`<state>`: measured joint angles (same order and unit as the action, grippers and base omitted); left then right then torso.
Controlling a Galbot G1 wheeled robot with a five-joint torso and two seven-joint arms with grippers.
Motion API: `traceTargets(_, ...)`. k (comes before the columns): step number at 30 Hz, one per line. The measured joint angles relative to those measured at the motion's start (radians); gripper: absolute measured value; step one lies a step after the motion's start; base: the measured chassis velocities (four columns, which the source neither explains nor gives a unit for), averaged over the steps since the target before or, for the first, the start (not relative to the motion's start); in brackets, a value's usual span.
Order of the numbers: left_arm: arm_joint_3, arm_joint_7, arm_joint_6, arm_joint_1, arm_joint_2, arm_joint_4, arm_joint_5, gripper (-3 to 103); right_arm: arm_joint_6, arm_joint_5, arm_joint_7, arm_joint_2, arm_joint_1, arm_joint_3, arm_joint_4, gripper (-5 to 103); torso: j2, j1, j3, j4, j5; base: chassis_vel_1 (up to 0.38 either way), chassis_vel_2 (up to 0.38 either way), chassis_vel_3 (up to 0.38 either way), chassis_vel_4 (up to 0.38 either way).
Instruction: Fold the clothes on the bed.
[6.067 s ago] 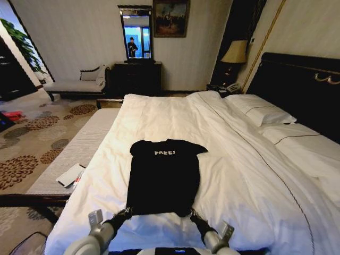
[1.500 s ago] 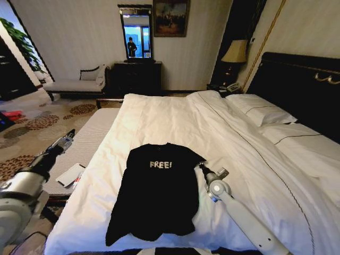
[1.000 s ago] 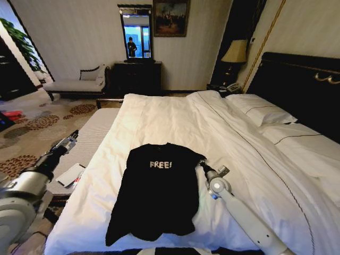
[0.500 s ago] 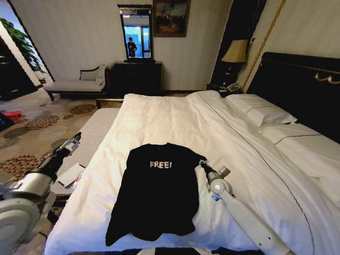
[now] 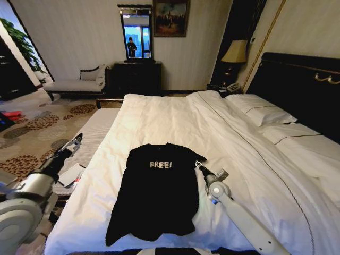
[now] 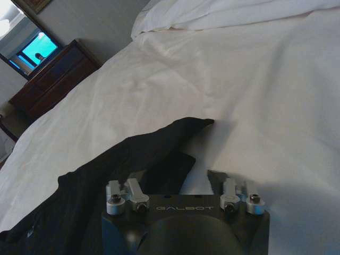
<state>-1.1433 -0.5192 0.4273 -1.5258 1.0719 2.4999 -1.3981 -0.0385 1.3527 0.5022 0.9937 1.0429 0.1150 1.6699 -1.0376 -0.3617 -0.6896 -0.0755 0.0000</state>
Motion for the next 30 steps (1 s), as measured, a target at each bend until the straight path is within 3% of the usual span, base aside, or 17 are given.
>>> traceTargets(2, 0.0, 0.0, 0.0, 0.0, 0.0, 0.0, 0.0, 100, 0.0, 0.0, -0.001, 0.0, 0.0, -0.001, 0.0, 64, 0.0, 0.0, 0.0, 0.0, 0.0, 0.0, 0.0, 0.0, 0.0)
traceTargets(6, 0.003, 0.0, 0.0, 0.002, -0.001, 0.0, 0.001, 100, -0.001, 0.0, -0.01, 0.004, -0.001, -0.006, -0.008, 53, 0.0, 0.0, 0.0, 0.0, 0.0, 0.0, 0.0, 0.0, 0.0)
traceTargets(7, 0.006, 0.0, 0.0, 0.003, -0.001, 0.0, 0.001, 100, -0.001, -0.001, -0.012, 0.005, -0.004, -0.006, -0.013, 42, 0.0, 0.0, 0.0, 0.0, 0.0, 0.0, 0.0, 0.0, 0.0)
traceTargets(8, 0.008, 0.0, 0.0, 0.004, -0.001, 0.0, 0.003, 100, -0.002, -0.001, -0.013, 0.006, -0.007, -0.006, -0.018, 42, 0.0, 0.0, 0.0, 0.0, 0.0, 0.0, 0.0, 0.0, 0.0)
traceTargets(9, 0.01, 0.0, 0.0, 0.004, -0.001, 0.0, 0.004, 100, -0.003, -0.002, -0.015, 0.006, -0.009, -0.006, -0.023, 32, 0.0, 0.0, 0.0, 0.0001, 0.0, 0.0, 0.0, 0.0, 0.0)
traceTargets(12, 0.011, 0.0, 0.0, 0.005, -0.002, 0.0, 0.004, 100, -0.003, -0.003, -0.016, 0.006, -0.011, -0.006, -0.028, 32, 0.0, 0.0, 0.0, 0.0, 0.0, 0.0, 0.0, 0.0, 0.0)
traceTargets(13, 0.011, 0.0, 0.0, 0.005, -0.003, 0.0, 0.004, 100, -0.003, -0.003, -0.016, 0.005, -0.011, -0.006, -0.03, 21, 0.0, 0.0, 0.0, -0.0001, 0.0, 0.0, 0.0, 0.0, 0.0)
traceTargets(15, 0.011, 0.0, 0.0, 0.006, -0.003, 0.0, 0.004, 100, -0.003, -0.004, -0.016, 0.005, -0.012, -0.006, -0.031, 21, 0.0, 0.0, 0.0, 0.0, 0.0, 0.0, 0.0, 0.0, 0.0)
traceTargets(16, 0.011, 0.0, 0.0, 0.006, -0.003, 0.0, 0.004, 100, -0.004, -0.004, -0.017, 0.006, -0.013, -0.005, -0.032, 10, 0.0, 0.0, 0.0, 0.0, 0.0, 0.0, 0.0, 0.0, 0.0)
traceTargets(17, 0.012, 0.0, 0.0, 0.005, -0.003, 0.0, 0.005, 100, -0.004, -0.004, -0.017, 0.007, -0.014, -0.004, -0.033, 10, 0.0, 0.0, 0.0, 0.0, 0.0, 0.0, 0.0, 0.0, 0.0)
traceTargets(18, 0.013, 0.0, 0.0, 0.005, -0.003, 0.0, 0.005, 100, -0.005, -0.005, -0.017, 0.009, -0.015, -0.003, -0.033, 2, 0.0, 0.0, 0.0, 0.0, 0.0, 0.0, 0.0, 0.0, 0.0)
traceTargets(30, 0.011, 0.0, 0.0, 0.0, 0.001, 0.0, 0.008, 100, -0.031, -0.023, 0.017, -0.003, 0.045, 0.026, 0.061, 0, 0.0, 0.0, 0.0, 0.0001, 0.0, 0.0, 0.0, 0.0, 0.0)
